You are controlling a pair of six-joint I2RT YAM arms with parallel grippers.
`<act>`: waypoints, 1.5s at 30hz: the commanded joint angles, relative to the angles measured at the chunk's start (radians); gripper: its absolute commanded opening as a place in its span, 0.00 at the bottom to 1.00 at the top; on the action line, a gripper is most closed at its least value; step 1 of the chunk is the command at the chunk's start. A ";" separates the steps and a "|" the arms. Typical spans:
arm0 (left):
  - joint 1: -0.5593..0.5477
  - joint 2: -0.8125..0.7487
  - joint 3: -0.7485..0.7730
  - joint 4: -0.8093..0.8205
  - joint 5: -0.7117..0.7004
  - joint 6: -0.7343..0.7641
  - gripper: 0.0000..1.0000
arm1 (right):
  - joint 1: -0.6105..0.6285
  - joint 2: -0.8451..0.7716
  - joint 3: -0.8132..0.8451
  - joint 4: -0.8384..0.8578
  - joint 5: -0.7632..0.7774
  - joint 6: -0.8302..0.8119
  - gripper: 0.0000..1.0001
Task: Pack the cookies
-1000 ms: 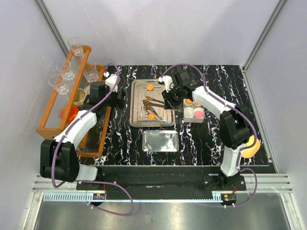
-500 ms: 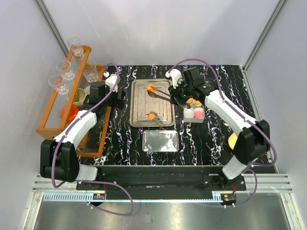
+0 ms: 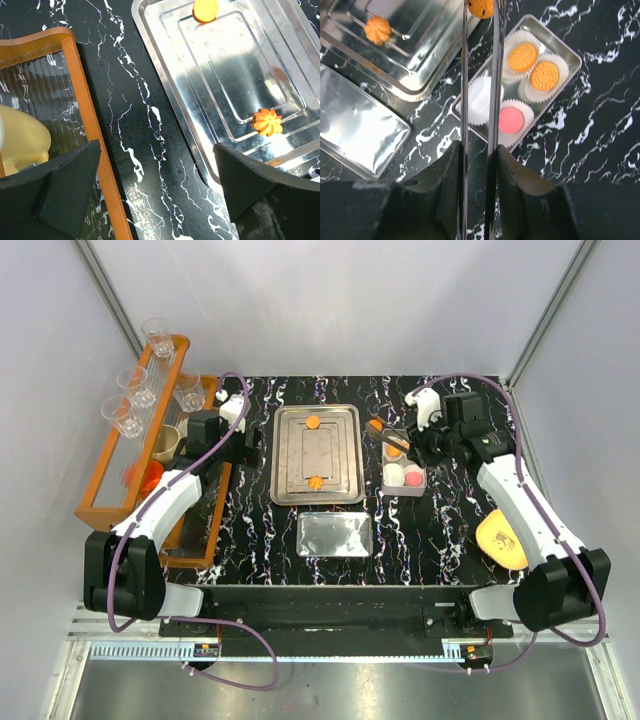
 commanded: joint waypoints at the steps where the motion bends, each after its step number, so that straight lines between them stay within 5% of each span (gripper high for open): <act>1: -0.002 0.012 0.034 0.036 0.018 0.004 0.99 | -0.029 -0.087 -0.056 -0.017 -0.002 -0.045 0.16; 14: -0.004 0.029 0.040 0.035 0.015 0.001 0.99 | -0.118 -0.230 -0.214 -0.048 -0.004 -0.081 0.15; 45: -0.004 0.026 0.037 0.030 0.013 0.003 0.99 | -0.133 -0.237 -0.319 -0.048 -0.053 -0.087 0.20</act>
